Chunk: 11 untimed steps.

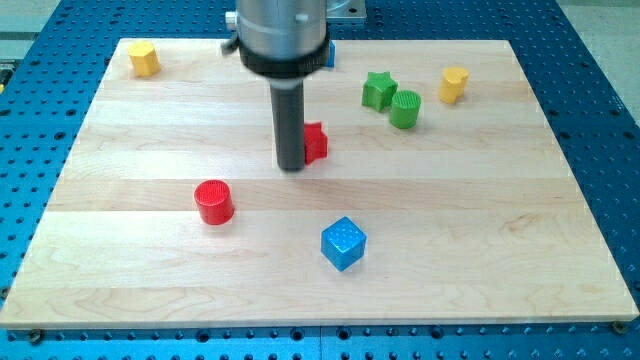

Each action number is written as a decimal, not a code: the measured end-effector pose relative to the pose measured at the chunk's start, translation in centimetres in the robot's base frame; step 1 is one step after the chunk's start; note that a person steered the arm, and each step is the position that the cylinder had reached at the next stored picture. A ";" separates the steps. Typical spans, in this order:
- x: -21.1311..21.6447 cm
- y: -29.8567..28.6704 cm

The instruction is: Move the red star above the green star

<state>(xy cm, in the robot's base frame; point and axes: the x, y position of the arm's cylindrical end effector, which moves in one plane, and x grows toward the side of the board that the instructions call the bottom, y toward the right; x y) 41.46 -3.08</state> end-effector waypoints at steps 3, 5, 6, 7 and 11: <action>-0.6 2.7; -8.4 4.1; -10.8 5.7; -12.7 10.4; -8.3 14.2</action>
